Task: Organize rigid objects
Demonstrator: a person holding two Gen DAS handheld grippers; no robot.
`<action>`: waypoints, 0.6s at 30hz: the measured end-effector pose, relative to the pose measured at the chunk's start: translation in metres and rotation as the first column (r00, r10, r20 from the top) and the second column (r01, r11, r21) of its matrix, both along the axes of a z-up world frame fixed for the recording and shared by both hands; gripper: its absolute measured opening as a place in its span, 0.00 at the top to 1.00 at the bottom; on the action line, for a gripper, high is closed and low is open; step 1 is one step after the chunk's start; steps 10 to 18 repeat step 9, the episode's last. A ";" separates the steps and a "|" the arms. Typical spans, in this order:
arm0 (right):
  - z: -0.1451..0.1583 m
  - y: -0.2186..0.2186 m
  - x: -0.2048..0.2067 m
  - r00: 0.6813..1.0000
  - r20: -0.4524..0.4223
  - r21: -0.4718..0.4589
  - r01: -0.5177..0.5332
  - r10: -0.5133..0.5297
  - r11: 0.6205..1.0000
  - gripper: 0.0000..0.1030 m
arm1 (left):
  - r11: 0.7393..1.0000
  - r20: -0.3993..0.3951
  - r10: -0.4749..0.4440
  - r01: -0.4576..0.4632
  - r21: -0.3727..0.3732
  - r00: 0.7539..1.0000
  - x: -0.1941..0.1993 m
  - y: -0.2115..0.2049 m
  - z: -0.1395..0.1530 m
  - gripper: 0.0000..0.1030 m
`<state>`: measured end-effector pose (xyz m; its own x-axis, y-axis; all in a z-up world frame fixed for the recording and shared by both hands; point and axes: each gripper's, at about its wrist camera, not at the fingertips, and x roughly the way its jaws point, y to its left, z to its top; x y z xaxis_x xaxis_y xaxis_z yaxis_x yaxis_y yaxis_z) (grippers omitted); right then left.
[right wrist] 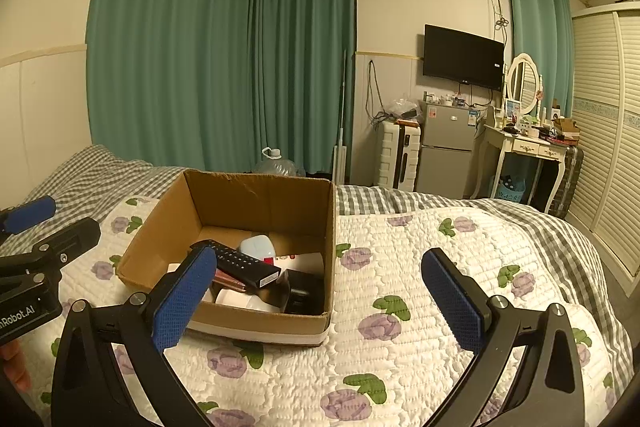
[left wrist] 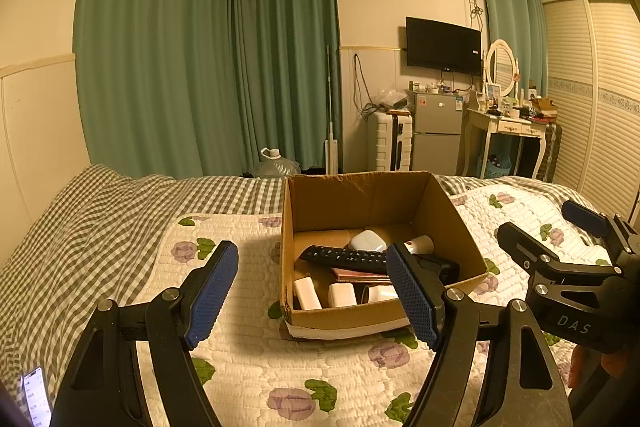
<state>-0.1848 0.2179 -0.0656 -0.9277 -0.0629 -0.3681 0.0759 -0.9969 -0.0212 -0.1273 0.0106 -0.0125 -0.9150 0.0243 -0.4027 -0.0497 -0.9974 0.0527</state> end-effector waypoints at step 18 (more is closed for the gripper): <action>-0.002 0.001 0.000 1.000 0.004 0.000 0.002 -0.002 1.000 0.00 | 1.000 0.003 -0.003 0.003 -0.003 1.000 0.002 0.002 -0.002 0.23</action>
